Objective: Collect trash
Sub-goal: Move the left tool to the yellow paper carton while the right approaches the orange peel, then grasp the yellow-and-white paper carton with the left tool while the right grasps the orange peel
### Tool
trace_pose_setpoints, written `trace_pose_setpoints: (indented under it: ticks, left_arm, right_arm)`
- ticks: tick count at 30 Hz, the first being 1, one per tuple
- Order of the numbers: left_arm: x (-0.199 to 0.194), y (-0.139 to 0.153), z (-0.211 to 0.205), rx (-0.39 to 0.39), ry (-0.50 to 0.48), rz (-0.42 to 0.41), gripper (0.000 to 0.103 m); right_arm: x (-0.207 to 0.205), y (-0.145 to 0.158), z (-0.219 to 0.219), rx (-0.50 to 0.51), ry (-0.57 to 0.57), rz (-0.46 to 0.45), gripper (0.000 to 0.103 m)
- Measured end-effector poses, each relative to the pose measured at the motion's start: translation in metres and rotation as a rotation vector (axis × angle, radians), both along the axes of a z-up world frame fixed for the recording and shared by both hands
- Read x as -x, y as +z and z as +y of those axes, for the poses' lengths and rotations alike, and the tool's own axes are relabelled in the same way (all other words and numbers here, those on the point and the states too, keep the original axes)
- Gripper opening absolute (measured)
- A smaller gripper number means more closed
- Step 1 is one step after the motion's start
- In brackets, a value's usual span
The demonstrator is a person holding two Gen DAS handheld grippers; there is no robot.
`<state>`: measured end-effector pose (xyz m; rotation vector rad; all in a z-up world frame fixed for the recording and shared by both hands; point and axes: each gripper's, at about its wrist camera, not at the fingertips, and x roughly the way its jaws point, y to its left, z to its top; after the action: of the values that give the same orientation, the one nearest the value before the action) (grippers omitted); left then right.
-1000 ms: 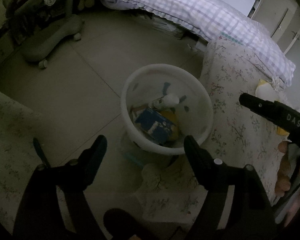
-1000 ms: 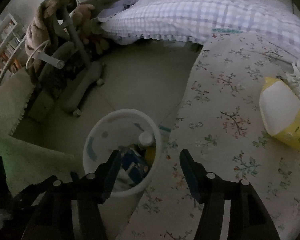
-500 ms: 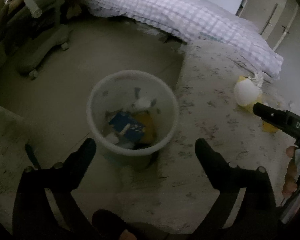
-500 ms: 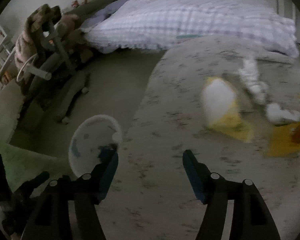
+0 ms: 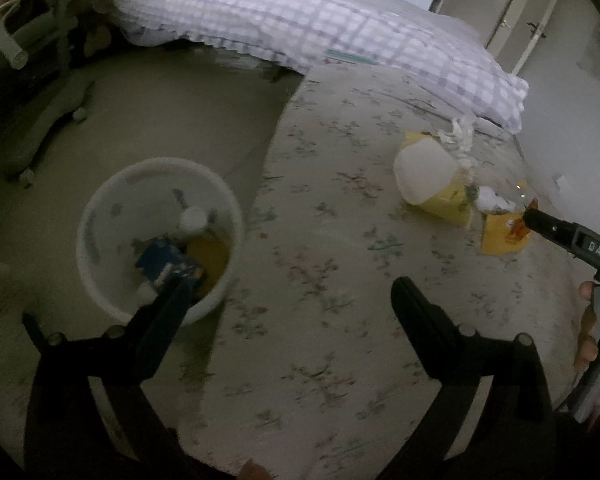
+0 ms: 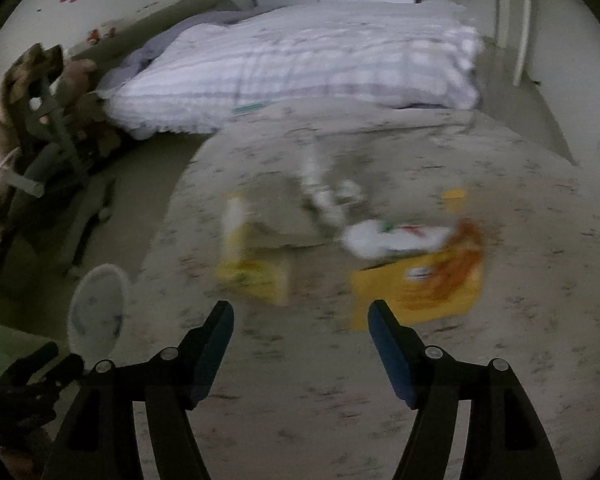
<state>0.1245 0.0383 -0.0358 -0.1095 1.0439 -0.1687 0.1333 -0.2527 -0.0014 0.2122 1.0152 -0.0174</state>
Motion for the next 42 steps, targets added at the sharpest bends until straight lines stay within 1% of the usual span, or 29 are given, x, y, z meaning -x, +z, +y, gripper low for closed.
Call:
trace_pose_setpoints:
  ticks: [6, 11, 15, 17, 20, 22, 26, 28, 29, 30, 31, 32, 33, 35, 36, 37, 38, 39, 41, 42]
  left_arm:
    - [-0.013, -0.001, -0.032, 0.001, -0.026, -0.004, 0.100]
    - [-0.032, -0.007, -0.061, 0.014, -0.027, -0.016, 0.100]
    - [-0.047, -0.012, -0.085, 0.044, -0.029, -0.032, 0.100]
    - [-0.054, -0.014, -0.101, 0.054, -0.028, -0.045, 0.100]
    - [-0.061, -0.019, -0.120, 0.055, -0.020, -0.060, 0.100]
    - [-0.065, -0.022, -0.130, 0.049, -0.007, -0.065, 0.100]
    - [-0.072, -0.028, -0.149, 0.036, 0.025, -0.077, 0.100]
    - [-0.074, -0.032, -0.155, 0.028, 0.032, -0.083, 0.100]
    - [-0.075, -0.034, -0.158, 0.025, 0.034, -0.084, 0.099]
    - [-0.077, -0.036, -0.160, 0.024, 0.035, -0.085, 0.099]
    - [-0.078, -0.038, -0.162, 0.026, 0.034, -0.086, 0.094]
    - [-0.079, -0.040, -0.163, 0.029, 0.031, -0.083, 0.088]
    - [-0.079, -0.041, -0.165, 0.033, 0.027, -0.079, 0.083]
    - [-0.080, -0.045, -0.168, 0.031, 0.012, -0.071, 0.064]
    - [-0.080, -0.046, -0.169, 0.030, 0.002, -0.068, 0.058]
    - [-0.080, -0.046, -0.171, 0.026, -0.007, -0.066, 0.049]
    - [-0.079, -0.046, -0.172, 0.013, -0.013, -0.066, 0.045]
    - [-0.078, -0.047, -0.173, 0.008, -0.019, -0.068, 0.037]
    - [-0.076, -0.044, -0.172, -0.002, -0.029, -0.079, 0.033]
    - [-0.076, -0.042, -0.171, -0.004, -0.032, -0.084, 0.027]
  right_arm:
    - [-0.005, -0.009, -0.051, -0.008, -0.085, 0.017, 0.071]
    - [-0.013, -0.020, -0.081, -0.019, -0.147, 0.023, 0.071]
    - [-0.018, -0.028, -0.092, -0.031, -0.179, 0.031, 0.070]
    - [-0.021, -0.033, -0.094, -0.032, -0.194, 0.038, 0.067]
    - [-0.026, -0.043, -0.100, -0.046, -0.221, 0.059, 0.060]
    - [-0.028, -0.050, -0.103, -0.052, -0.234, 0.078, 0.053]
    - [-0.029, -0.054, -0.108, -0.043, -0.250, 0.083, 0.046]
    - [-0.029, -0.055, -0.110, -0.038, -0.258, 0.084, 0.038]
    - [-0.029, -0.055, -0.112, -0.036, -0.260, 0.085, 0.036]
    - [-0.029, -0.055, -0.113, -0.034, -0.262, 0.087, 0.030]
    - [-0.029, -0.055, -0.114, -0.027, -0.263, 0.091, 0.022]
    - [-0.030, -0.055, -0.114, -0.019, -0.264, 0.094, 0.021]
    - [-0.029, -0.055, -0.115, -0.015, -0.265, 0.096, 0.019]
    - [-0.029, -0.054, -0.115, -0.016, -0.265, 0.097, 0.018]
    - [-0.029, -0.053, -0.115, -0.016, -0.266, 0.094, 0.017]
    - [-0.028, -0.051, -0.115, -0.017, -0.268, 0.088, 0.016]
    - [-0.027, -0.049, -0.115, -0.018, -0.269, 0.083, 0.016]
    - [-0.026, -0.047, -0.116, -0.020, -0.272, 0.077, 0.016]
    - [-0.024, -0.042, -0.115, -0.024, -0.277, 0.064, 0.015]
    - [-0.023, -0.039, -0.114, -0.025, -0.278, 0.058, 0.015]
